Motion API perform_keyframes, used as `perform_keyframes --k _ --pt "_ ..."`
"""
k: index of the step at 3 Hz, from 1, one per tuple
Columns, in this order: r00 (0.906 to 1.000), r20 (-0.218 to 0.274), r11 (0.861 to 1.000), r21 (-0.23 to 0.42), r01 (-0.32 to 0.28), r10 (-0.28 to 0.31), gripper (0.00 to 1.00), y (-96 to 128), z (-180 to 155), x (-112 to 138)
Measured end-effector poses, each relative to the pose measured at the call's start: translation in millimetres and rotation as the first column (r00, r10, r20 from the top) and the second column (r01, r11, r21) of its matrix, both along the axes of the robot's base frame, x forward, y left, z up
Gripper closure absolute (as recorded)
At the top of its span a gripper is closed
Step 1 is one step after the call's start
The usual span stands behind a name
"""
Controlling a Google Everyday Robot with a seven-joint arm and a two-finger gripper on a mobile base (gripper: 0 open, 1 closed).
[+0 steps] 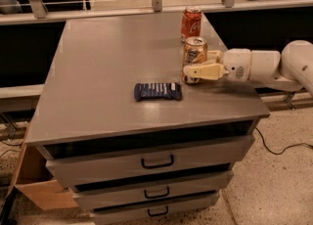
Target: Place orange can upright
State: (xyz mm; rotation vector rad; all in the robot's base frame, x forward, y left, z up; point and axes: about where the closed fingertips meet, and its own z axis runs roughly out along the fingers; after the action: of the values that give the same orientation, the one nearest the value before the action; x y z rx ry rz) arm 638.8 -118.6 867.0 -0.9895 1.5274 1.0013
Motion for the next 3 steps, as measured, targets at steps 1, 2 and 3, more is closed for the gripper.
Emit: perform_keyframes --k 1,2,3 --pt "0.9999 -0.007 1.000 -0.003 0.008 -0.008 0.00 -9.1 -1.7 -8.3" --pt "0.9999 0.000 1.000 -0.027 0.015 -0.015 0.00 -20.6 9.4 -15.3" --pt "0.9987 0.040 0.997 -0.065 0.034 -0.031 0.00 -44.2 44.4 -22.2"
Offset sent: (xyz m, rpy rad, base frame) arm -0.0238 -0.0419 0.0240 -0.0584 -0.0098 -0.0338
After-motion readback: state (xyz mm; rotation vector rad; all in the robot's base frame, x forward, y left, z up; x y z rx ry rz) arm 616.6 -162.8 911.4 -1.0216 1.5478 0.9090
